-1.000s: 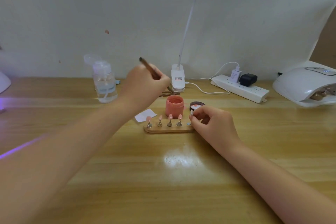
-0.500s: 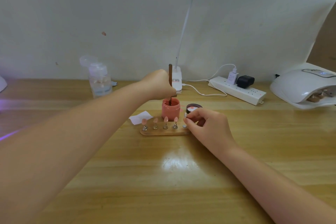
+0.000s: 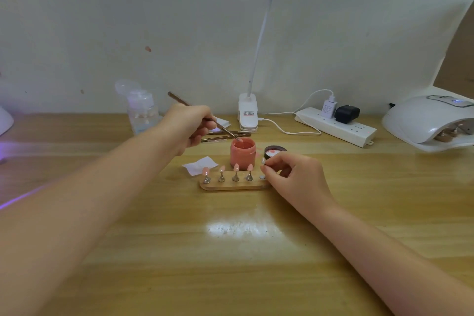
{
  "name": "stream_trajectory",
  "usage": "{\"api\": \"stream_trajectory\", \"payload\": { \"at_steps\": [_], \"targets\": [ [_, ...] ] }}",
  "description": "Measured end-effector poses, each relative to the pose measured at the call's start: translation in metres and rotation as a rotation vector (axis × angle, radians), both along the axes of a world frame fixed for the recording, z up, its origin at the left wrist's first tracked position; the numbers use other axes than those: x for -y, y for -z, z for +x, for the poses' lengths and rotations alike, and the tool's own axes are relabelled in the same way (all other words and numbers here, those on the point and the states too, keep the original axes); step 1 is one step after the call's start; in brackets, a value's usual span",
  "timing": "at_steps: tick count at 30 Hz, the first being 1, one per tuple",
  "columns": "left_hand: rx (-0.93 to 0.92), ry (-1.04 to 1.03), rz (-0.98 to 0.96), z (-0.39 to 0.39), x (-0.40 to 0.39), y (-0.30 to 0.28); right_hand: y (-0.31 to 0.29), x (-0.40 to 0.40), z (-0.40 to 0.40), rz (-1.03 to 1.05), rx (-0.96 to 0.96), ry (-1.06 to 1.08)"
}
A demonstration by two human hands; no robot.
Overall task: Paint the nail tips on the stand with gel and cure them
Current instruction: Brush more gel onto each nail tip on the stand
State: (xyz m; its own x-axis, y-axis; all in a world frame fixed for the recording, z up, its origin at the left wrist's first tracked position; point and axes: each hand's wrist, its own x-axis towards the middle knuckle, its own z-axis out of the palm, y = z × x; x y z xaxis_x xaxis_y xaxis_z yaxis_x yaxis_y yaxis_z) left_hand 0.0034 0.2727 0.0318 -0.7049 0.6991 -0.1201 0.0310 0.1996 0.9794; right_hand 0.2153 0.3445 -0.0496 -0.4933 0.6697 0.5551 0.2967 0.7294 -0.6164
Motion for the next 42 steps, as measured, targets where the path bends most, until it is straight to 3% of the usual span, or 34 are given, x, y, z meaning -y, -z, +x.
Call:
{"api": "stream_trajectory", "payload": {
  "at_steps": [12, 18, 23, 27, 32, 36, 39, 42],
  "targets": [
    [0.158, -0.043, 0.078, -0.010, 0.012, 0.014, 0.001, -0.001, 0.000, 0.024, 0.002, -0.006],
    [0.115, -0.090, 0.057, -0.009, 0.013, 0.019, 0.000, 0.000, 0.000, 0.021, 0.005, -0.013],
    [0.004, -0.154, 0.207, -0.011, 0.018, 0.018, -0.001, 0.000, 0.001, 0.027, -0.003, -0.019],
    [0.138, -0.065, 0.197, -0.003, 0.010, 0.017, -0.001, 0.000, 0.001, 0.018, -0.013, -0.012],
    [0.234, -0.109, 0.127, -0.007, 0.014, 0.028, 0.000, -0.001, 0.001, -0.003, -0.015, -0.004],
    [0.253, -0.149, 0.292, -0.005, 0.026, 0.026, 0.000, -0.002, 0.000, -0.022, -0.004, -0.005],
    [0.137, -0.082, 0.449, 0.011, 0.037, 0.022, 0.000, -0.001, 0.001, -0.045, -0.017, -0.009],
    [-0.156, 0.017, 0.483, 0.033, 0.052, 0.027, -0.003, 0.000, 0.002, -0.092, -0.051, 0.000]
  ]
}}
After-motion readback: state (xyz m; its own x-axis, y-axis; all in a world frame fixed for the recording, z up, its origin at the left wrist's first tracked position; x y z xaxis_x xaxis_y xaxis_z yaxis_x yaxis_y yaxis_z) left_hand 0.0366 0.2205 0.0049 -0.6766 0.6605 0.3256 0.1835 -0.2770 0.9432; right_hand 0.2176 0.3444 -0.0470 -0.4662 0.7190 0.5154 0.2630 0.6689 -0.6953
